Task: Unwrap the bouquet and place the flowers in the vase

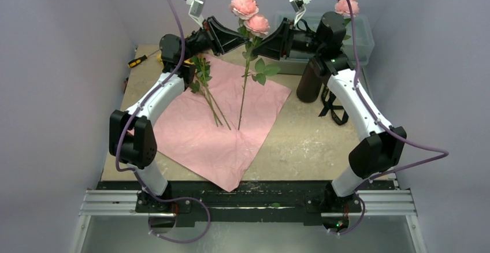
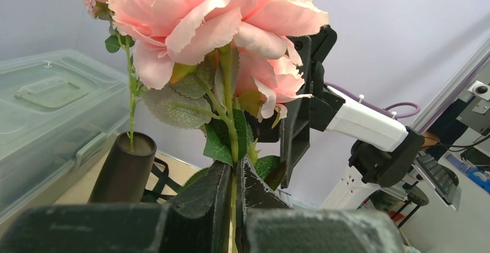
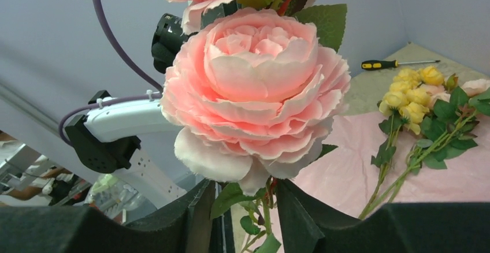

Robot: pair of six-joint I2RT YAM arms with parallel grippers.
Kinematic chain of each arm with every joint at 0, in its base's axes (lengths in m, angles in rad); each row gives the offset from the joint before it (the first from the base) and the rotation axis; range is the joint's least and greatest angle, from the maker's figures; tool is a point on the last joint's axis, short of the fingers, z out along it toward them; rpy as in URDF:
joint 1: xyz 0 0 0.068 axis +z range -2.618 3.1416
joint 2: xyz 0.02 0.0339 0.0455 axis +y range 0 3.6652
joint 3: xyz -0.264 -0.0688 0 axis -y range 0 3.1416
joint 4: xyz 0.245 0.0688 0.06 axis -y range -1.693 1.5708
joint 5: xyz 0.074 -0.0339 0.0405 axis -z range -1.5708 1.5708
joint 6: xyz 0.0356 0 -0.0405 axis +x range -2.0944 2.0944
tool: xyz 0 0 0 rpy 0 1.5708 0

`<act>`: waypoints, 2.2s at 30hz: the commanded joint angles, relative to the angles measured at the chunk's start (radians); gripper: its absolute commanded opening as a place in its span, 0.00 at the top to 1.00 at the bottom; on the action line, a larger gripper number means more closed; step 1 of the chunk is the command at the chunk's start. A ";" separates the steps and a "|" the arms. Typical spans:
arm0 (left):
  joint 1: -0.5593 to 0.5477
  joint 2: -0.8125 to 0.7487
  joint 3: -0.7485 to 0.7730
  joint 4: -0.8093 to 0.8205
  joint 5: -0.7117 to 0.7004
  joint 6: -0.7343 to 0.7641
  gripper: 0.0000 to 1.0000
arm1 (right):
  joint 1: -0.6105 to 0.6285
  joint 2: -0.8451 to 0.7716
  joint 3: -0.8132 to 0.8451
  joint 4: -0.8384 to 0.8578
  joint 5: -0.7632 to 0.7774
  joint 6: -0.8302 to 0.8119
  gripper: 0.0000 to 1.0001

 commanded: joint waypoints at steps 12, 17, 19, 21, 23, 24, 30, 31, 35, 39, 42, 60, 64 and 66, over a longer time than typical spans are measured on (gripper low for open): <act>-0.016 0.003 0.060 -0.013 0.003 0.032 1.00 | 0.016 0.030 0.006 0.198 -0.082 0.138 1.00; -0.006 -0.015 0.056 -0.129 -0.016 0.108 0.74 | 0.010 0.013 0.014 0.126 -0.094 0.059 1.00; 0.011 -0.024 0.056 -0.175 -0.032 0.140 0.40 | -0.005 0.005 0.015 0.089 -0.079 0.025 1.00; 0.040 -0.033 0.053 -0.208 -0.050 0.163 0.23 | -0.029 -0.005 0.009 0.087 -0.070 0.021 1.00; 0.071 -0.034 0.052 -0.211 -0.057 0.166 0.09 | -0.061 -0.014 0.005 0.087 -0.063 0.020 1.00; 0.086 -0.034 0.052 -0.212 -0.058 0.167 0.05 | -0.077 -0.019 0.002 0.089 -0.059 0.021 1.00; 0.143 -0.055 0.021 -0.264 -0.086 0.241 0.00 | -0.181 -0.049 0.006 0.125 -0.017 0.031 1.00; 0.144 -0.059 0.016 -0.280 -0.092 0.261 0.00 | -0.208 -0.052 0.010 0.140 -0.011 0.044 1.00; 0.142 -0.054 0.000 -0.301 -0.096 0.278 0.01 | -0.267 -0.065 0.028 0.184 -0.016 0.090 1.00; 0.105 -0.037 -0.042 -0.184 -0.062 0.175 0.04 | -0.272 -0.076 0.028 0.194 -0.018 0.096 1.00; 0.037 -0.028 -0.104 -0.088 -0.059 0.066 0.04 | -0.271 -0.077 0.019 0.216 -0.001 0.114 1.00; -0.148 0.179 0.064 0.127 -0.251 -0.223 0.08 | -0.173 -0.075 -0.012 0.241 -0.018 0.117 1.00; -0.136 0.167 0.071 0.135 -0.259 -0.234 0.24 | -0.170 -0.083 -0.022 0.218 -0.030 0.100 1.00; -0.129 0.156 0.072 0.144 -0.255 -0.232 0.31 | -0.170 -0.089 -0.035 0.205 -0.034 0.088 1.00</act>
